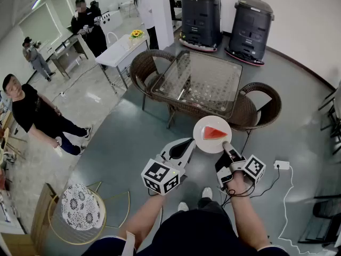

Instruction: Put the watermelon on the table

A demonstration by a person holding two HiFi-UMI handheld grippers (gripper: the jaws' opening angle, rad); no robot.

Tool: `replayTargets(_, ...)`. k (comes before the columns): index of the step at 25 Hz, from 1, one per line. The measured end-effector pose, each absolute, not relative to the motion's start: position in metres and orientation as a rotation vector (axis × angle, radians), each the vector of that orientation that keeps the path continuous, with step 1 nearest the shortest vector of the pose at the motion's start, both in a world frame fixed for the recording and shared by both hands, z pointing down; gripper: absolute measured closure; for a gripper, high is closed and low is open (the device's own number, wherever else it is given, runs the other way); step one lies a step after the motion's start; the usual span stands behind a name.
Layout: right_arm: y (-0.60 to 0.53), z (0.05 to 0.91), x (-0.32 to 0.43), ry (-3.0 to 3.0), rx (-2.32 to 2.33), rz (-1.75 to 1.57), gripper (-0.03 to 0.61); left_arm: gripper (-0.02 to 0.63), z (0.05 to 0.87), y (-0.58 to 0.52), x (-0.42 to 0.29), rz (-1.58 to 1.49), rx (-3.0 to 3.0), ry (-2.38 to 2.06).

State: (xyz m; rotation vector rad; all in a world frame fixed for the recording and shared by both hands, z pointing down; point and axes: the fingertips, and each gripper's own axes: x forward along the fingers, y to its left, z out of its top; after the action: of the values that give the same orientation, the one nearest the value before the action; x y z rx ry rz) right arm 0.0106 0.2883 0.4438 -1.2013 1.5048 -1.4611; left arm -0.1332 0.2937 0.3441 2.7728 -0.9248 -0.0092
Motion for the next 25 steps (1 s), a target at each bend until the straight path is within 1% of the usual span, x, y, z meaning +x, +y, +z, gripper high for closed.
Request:
replayTargets(17, 0.287, 0.449, 0.013, 1.492, -1.167, -1.475, 0.568, 0.611, 0.353, 0.295, -0.128, 0.022, 2.766, -0.913)
replayTargets(25, 0.274, 0.453, 0.026, 1.498, -1.164, -1.491, 0.567, 0.610, 0.355, 0.285, -0.115, 0.044, 2.756, -0.940)
